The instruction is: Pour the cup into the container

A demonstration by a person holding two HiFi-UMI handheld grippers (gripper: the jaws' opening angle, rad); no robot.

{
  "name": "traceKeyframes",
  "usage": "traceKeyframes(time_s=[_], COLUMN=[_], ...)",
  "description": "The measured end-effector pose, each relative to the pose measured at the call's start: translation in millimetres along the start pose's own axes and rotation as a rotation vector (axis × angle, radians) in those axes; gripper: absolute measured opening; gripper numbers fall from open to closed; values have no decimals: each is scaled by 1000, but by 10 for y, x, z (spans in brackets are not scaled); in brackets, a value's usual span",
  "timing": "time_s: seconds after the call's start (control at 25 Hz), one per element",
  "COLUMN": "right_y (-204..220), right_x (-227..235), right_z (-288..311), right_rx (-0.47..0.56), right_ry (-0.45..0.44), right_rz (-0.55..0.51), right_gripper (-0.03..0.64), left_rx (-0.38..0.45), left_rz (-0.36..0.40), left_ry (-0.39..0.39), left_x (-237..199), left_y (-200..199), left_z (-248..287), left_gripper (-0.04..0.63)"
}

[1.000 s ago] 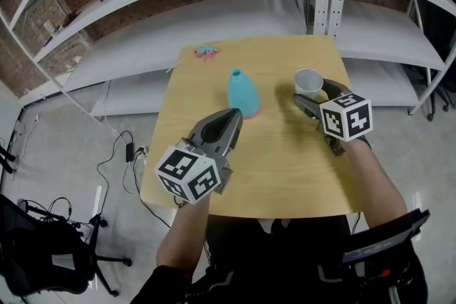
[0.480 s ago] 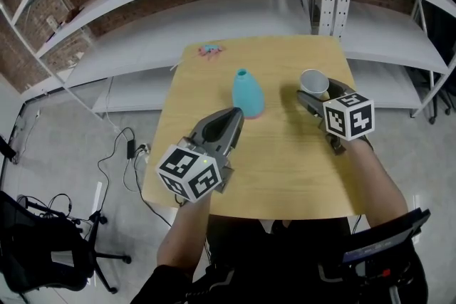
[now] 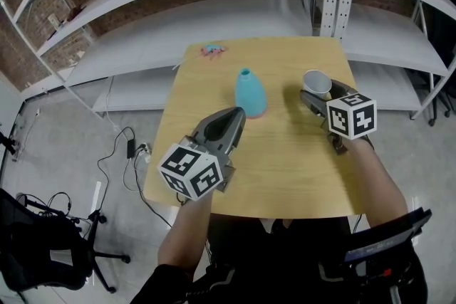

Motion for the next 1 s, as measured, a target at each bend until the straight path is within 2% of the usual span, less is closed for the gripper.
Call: traceKeyframes(time_s=[0.2, 0.4, 0.76, 1.0], right_y=[-44, -264, -671, -838], right_x=[1, -101, -538, -912], right_z=[-25, -69, -49, 116], right_rx=[0, 14, 31, -12], right_ry=[-6, -22, -66, -120], right_rz=[-3, -50, -157, -275], right_gripper=[318, 318, 318, 318], left_rx=[5, 13, 29, 32], left_rz=[-11, -10, 13, -2], left_ry=[-12, -17, -44, -54], left_x=[-43, -72, -226, -393], left_y=[4, -27, -143, -202], left_z=[-13, -5, -125, -187], left_gripper=[-2, -2, -2, -2])
Point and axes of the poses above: the fingertips, and each gripper's own axes: z forward along the fingers, x to its right, y out of its underside, the point moved 8 cm from there along -z, backward along the fingers, and after that the axes turned 9 degrees about z, right-handed, at the moved point
